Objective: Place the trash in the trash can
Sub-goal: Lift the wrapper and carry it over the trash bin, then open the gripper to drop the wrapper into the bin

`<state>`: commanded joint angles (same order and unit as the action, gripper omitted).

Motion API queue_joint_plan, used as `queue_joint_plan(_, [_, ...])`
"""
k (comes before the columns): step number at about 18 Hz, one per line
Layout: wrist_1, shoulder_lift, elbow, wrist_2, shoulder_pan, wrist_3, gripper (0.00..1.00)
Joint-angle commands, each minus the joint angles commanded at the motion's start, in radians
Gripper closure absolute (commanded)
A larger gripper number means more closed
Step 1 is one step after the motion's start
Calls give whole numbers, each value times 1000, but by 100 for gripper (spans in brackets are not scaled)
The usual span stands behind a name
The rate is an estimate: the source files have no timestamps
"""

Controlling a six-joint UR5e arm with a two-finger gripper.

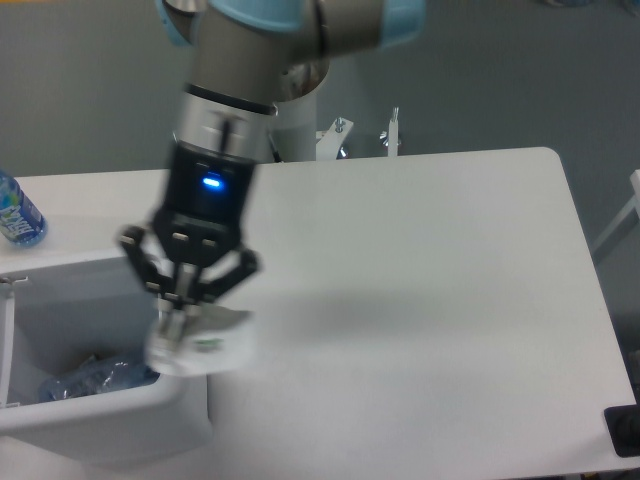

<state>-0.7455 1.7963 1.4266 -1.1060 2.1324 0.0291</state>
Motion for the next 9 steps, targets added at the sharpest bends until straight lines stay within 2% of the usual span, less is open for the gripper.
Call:
queue_joint_plan(1, [0,2,11,2,-15,0,88])
queue_joint_plan(2, [0,2,23,2,-25,2,82])
queue_joint_plan(3, [0,2,38,2,-29,8,70])
queue_joint_plan(4, [2,2,49,2,-31,15,51])
queue_joint_plan(5, [5,8,49,0,-31,31,17])
queue_joint_plan(6, [3,15,49,-3,-31,49,0])
queue_joint_plan(9, [3,18,34,-3,-29,58,0])
